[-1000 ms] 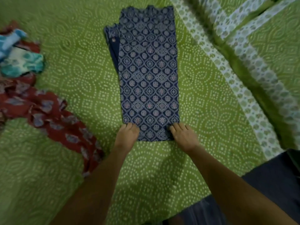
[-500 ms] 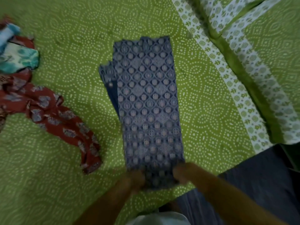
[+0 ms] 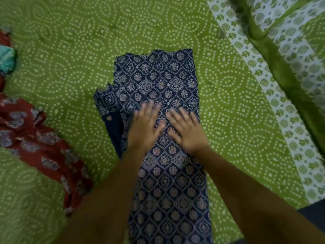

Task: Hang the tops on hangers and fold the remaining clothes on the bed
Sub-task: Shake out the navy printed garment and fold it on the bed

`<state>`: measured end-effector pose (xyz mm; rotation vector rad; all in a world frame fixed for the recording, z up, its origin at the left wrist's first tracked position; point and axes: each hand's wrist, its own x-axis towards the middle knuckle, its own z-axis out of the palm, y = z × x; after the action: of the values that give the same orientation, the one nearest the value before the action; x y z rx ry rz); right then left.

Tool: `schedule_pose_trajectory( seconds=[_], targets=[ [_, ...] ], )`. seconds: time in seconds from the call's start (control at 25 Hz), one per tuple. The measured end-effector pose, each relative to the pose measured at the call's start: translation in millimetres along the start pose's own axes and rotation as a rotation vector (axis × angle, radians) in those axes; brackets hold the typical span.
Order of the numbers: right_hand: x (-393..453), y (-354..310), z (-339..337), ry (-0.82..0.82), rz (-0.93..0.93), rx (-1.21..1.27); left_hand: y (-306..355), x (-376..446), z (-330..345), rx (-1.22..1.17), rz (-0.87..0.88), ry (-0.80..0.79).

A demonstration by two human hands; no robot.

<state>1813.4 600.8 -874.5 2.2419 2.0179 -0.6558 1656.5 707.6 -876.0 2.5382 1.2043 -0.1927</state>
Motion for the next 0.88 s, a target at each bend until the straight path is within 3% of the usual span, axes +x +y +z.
schedule_pose_trajectory(
  seconds=[0.04, 0.12, 0.16, 0.2, 0.28, 0.32, 0.36, 0.44, 0.52, 0.6, 0.64, 0.72, 0.88],
  targets=[
    [12, 18, 2, 0.094, 0.123, -0.065, -16, 18, 1, 0.085, -0.106, 0.100],
    [40, 36, -16, 0.170, 0.469, 0.042, -35, 52, -19, 0.097, -0.374, 0.182],
    [46, 30, -30, 0.121, 0.472, 0.039, -33, 60, -29, 0.063, -0.347, 0.148],
    [47, 23, -31, 0.080, 0.325, -0.052, -27, 54, -30, 0.076, -0.205, 0.125],
    [36, 6, -26, -0.103, -0.200, -0.205, -11, 15, -15, 0.161, 0.352, -0.049],
    [41, 15, -34, -0.155, -0.351, -0.229, -19, 11, -13, 0.216, 0.554, -0.119],
    [55, 29, -41, -0.131, -0.380, -0.256, -34, 22, -15, 0.272, 0.606, -0.134],
    [101, 56, -48, -0.004, -0.158, -0.272, -56, 66, -23, 0.336, 0.322, -0.071],
    [139, 75, -67, 0.084, 0.178, -0.207, -70, 113, -46, 0.288, -0.088, 0.007],
    [154, 72, -80, 0.203, 0.458, -0.076, -69, 139, -65, 0.187, -0.354, 0.063],
    [148, 57, -79, 0.258, 0.517, 0.005, -57, 136, -66, 0.127, -0.380, 0.119],
    [107, 12, -53, 0.292, 0.464, 0.121, -21, 97, -48, 0.095, -0.260, 0.172],
    [-35, -50, 32, 0.141, 0.340, 0.096, 23, -77, 35, 0.154, 0.087, -0.054]
  ],
)
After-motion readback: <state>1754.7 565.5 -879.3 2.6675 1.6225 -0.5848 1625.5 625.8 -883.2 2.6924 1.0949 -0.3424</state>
